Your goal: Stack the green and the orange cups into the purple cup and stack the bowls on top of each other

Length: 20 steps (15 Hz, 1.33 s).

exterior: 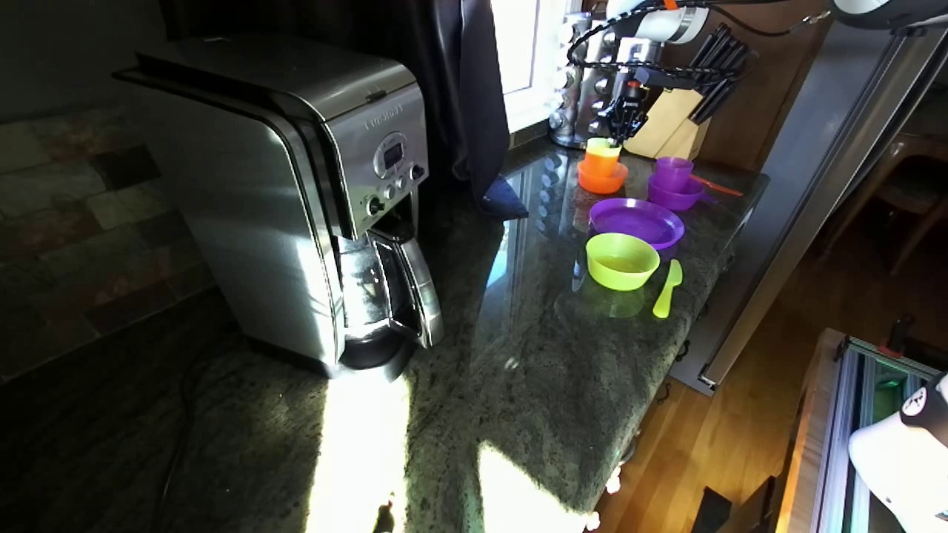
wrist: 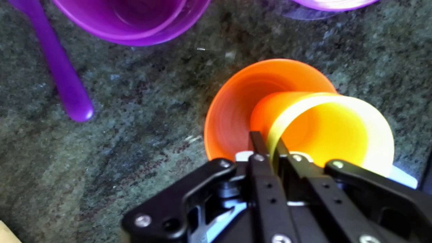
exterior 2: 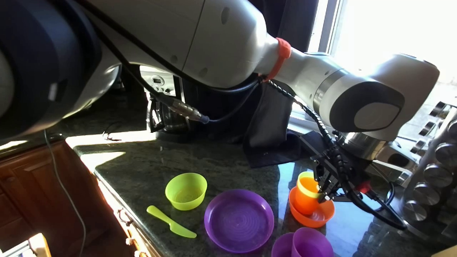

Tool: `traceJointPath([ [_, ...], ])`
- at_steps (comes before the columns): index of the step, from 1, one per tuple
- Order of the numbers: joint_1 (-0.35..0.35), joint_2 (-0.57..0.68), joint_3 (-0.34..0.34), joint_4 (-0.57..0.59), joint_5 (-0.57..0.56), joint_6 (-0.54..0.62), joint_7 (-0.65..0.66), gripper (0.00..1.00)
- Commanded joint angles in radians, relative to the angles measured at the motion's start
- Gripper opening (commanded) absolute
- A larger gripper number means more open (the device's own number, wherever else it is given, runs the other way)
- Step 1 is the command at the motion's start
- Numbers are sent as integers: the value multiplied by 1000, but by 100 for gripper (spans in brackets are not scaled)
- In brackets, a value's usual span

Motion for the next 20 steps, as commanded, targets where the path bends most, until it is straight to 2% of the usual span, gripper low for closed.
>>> traceJointPath([
  [1,-4,-70,7,-74,40,22,11,2],
  [7,-9,-224,-23,-173,17,-2,-18,2],
  [12,-18,-365,-78,-270,-65,-61,-98,2],
  [17,-28,-434,-121,-327,-139,-158,-230,2],
  [20,-29,-450,-137,-365,-160,-147,-263,2],
])
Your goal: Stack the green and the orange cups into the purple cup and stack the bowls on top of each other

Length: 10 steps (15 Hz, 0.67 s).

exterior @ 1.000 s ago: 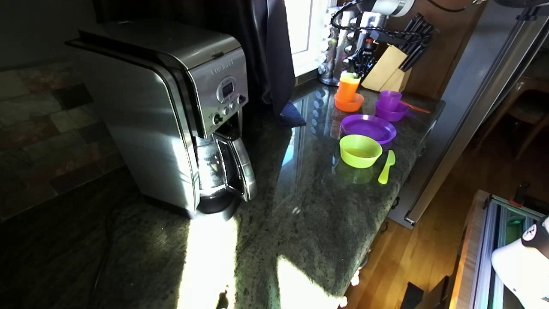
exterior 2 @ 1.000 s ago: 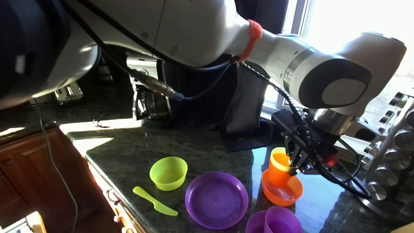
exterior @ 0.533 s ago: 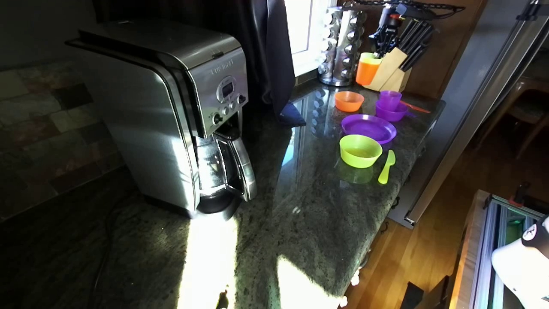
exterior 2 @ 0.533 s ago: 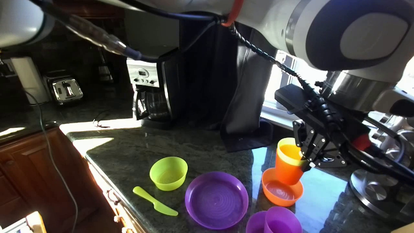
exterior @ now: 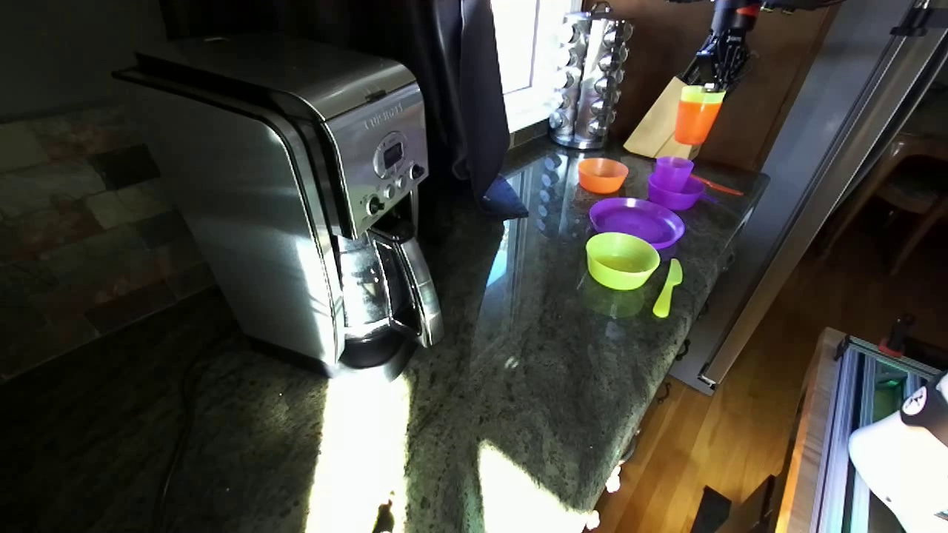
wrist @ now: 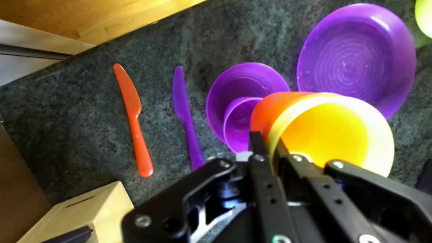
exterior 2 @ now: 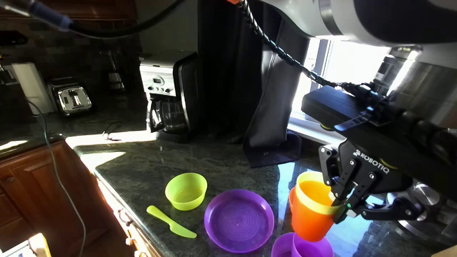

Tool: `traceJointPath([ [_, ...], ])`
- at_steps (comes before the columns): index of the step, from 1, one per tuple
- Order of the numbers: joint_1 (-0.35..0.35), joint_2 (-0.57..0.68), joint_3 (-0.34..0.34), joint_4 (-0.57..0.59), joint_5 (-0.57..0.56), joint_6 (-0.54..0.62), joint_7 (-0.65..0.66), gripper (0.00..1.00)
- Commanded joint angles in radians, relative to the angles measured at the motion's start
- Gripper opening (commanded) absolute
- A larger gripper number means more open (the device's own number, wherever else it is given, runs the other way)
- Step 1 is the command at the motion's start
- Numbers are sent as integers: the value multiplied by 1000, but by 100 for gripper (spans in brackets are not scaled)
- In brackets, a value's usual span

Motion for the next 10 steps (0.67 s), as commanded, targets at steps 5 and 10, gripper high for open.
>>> traceJointPath([
  [5,4,-35,-15,-111,2,48,-34,2],
  [10,-4,-21,-16,-116,36,103,-20,2],
])
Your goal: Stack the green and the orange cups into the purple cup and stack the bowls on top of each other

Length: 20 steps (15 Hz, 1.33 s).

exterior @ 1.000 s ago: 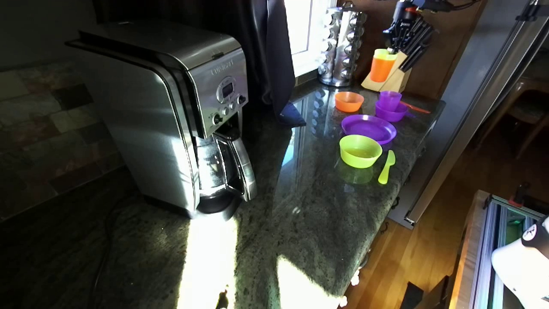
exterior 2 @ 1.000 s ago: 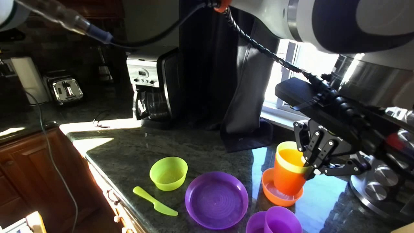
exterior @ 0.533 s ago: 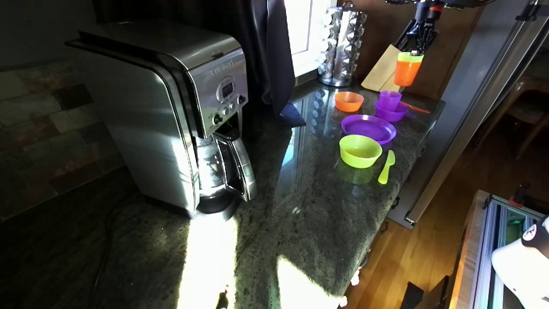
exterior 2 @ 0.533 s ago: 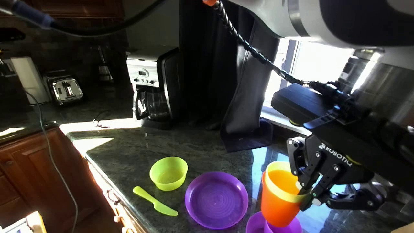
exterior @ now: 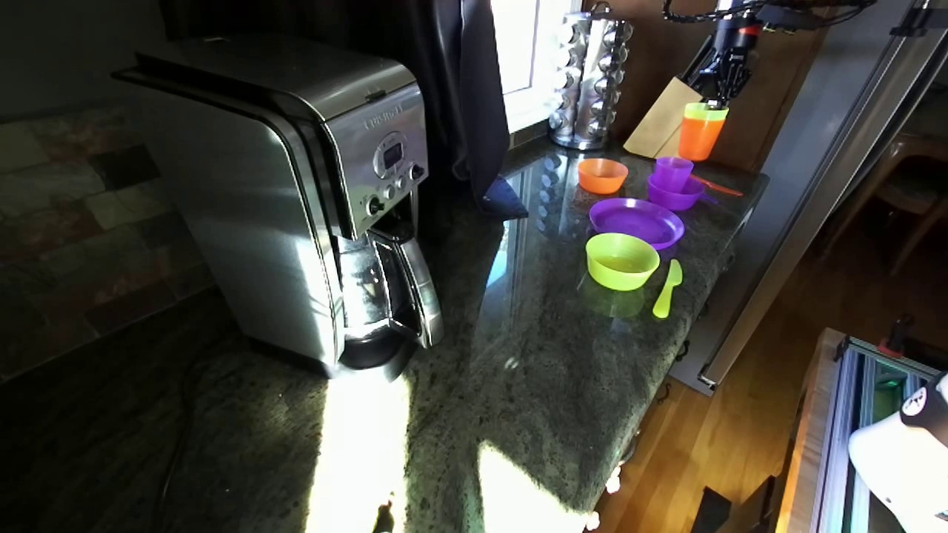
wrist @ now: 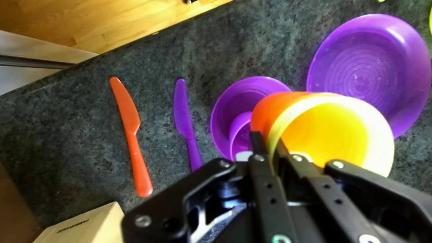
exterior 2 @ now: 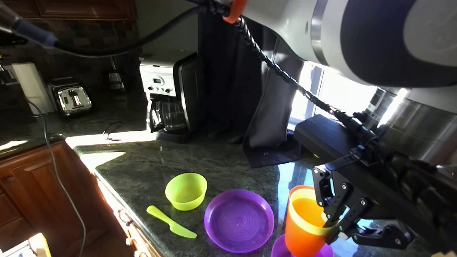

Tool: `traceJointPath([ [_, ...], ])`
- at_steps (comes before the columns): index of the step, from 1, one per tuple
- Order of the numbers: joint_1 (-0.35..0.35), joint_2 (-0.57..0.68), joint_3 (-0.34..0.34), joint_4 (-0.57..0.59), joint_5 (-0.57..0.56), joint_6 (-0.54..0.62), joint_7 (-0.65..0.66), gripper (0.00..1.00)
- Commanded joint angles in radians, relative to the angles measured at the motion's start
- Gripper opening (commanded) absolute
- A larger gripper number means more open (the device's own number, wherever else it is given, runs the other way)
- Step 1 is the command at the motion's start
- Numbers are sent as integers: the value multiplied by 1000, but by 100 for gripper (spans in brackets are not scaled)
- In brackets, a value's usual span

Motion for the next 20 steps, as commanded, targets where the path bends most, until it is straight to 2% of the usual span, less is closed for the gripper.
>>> traceJointPath([
  [1,-6,-11,-3,-30,43,59,3,2],
  [12,-7,30,-1,-39,82,142,28,2],
  [13,-6,34,-1,-40,80,150,32,5],
  [14,-5,39,-1,-41,77,156,36,32],
  [16,-4,46,0,-42,73,159,41,39],
  [20,-5,60,1,-50,69,160,50,69],
])
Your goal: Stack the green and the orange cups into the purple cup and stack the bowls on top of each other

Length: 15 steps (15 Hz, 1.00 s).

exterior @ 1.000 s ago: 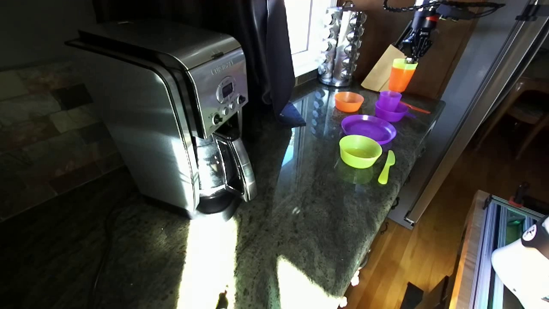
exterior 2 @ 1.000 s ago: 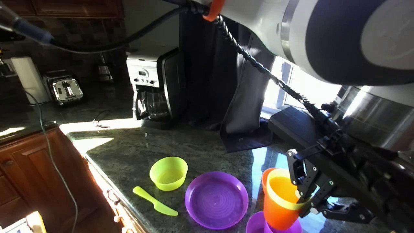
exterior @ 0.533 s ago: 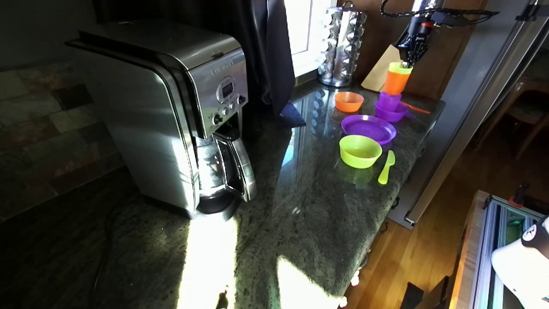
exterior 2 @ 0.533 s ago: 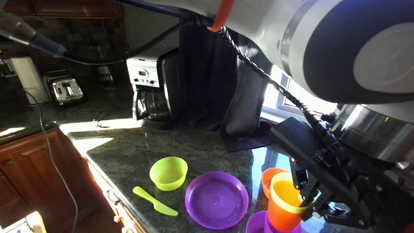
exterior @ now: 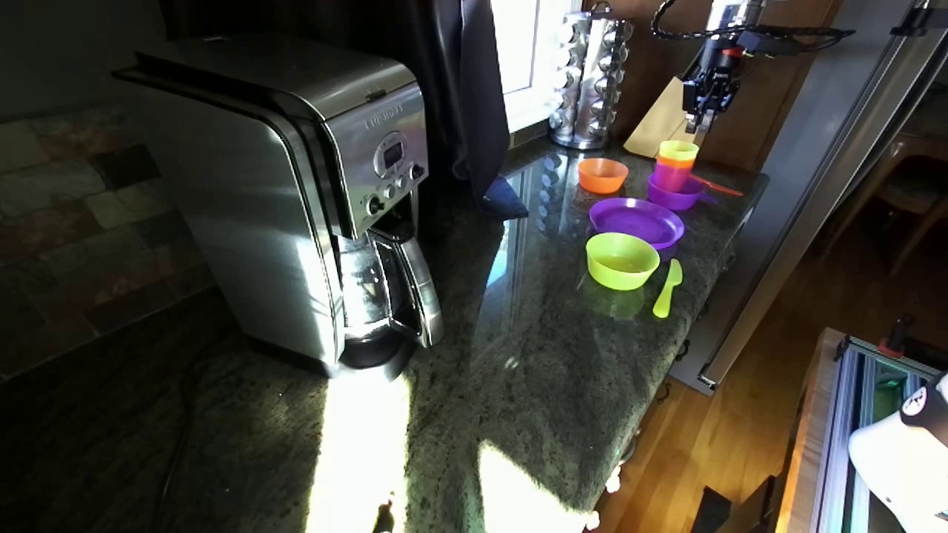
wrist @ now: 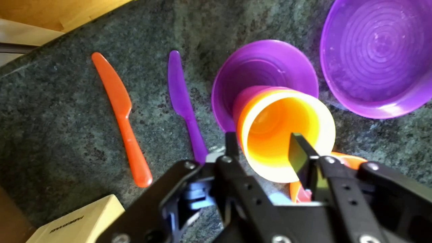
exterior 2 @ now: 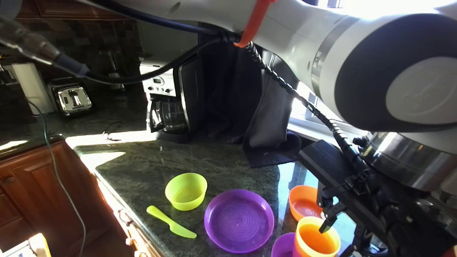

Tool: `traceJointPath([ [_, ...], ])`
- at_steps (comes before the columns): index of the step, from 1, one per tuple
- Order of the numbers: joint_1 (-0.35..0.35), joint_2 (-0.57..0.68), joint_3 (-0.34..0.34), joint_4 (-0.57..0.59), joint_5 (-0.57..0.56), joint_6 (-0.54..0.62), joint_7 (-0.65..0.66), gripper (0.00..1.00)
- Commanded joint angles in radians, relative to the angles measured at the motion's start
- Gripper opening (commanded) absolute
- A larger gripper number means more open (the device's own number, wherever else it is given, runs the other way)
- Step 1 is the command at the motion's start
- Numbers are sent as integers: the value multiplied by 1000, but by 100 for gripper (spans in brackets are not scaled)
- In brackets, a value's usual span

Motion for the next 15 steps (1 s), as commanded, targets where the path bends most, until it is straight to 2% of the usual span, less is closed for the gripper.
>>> traceJointPath([
  [1,-2,7,2,-32,0,32,19,77],
  [4,-1,23,2,-45,-2,42,32,99],
  [11,-3,48,5,-85,6,119,71,100],
  [14,0,56,7,-92,4,145,89,98],
  [15,1,57,9,-95,7,150,95,75],
])
